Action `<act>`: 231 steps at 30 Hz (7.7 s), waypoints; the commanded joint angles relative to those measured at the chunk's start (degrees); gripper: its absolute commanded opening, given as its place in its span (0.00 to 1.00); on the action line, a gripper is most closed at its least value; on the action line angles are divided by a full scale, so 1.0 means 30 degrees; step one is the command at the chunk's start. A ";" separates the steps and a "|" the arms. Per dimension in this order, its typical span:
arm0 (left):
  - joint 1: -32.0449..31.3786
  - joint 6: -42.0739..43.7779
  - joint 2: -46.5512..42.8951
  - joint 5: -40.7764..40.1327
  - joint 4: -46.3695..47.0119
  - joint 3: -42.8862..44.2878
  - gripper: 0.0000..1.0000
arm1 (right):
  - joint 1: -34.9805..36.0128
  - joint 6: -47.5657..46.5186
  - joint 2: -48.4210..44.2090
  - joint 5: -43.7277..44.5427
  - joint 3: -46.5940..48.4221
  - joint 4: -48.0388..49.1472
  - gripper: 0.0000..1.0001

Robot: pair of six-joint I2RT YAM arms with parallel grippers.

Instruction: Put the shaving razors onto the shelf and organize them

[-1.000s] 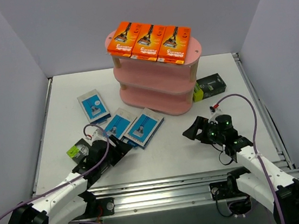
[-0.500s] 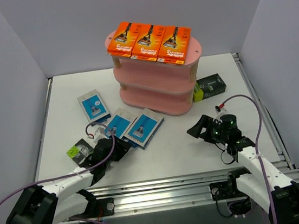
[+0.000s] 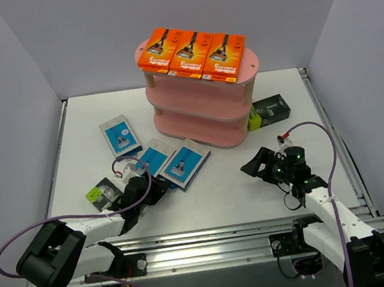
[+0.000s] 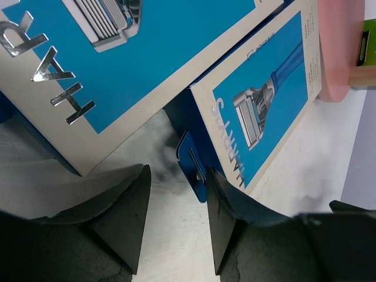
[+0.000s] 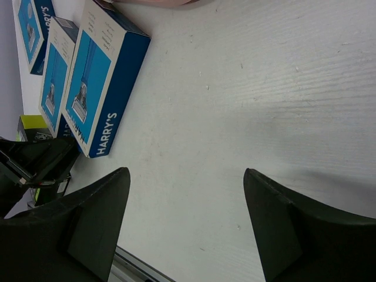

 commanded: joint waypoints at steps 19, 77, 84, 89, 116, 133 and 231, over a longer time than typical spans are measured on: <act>-0.0080 -0.0559 0.1954 -0.0351 0.3421 -0.0264 0.44 | -0.0204 -0.0407 0.0186 -0.0448 -0.0151 0.0690 0.73; -0.0930 1.1010 -0.4432 -0.4011 -1.1165 0.6939 0.02 | -0.0438 -0.0524 -0.0400 -0.0361 0.0288 -0.0335 0.74; -0.1046 1.3001 -0.5251 -0.5154 -1.2164 0.7821 0.02 | -0.0467 -0.0553 -0.0312 -0.0273 0.0288 -0.0306 0.74; -0.1574 1.3707 -0.5166 -0.6237 -1.2457 0.8406 0.02 | -0.0468 -0.0582 -0.0254 -0.0272 0.0288 -0.0306 0.74; -0.2424 1.8396 -0.4110 -0.7763 -1.4010 1.3211 0.02 | -0.0468 -0.0436 -0.0049 -0.0155 0.0054 0.0133 0.74; -0.2453 1.7868 -0.4989 -0.6738 -1.3220 1.4852 0.02 | -0.0468 -0.0494 -0.0107 -0.0243 0.0024 0.0192 0.74; 0.2380 0.5509 -0.3261 -0.3135 -0.4284 1.2217 0.02 | -0.0468 -0.0465 -0.0195 0.0196 -0.0093 0.0339 0.75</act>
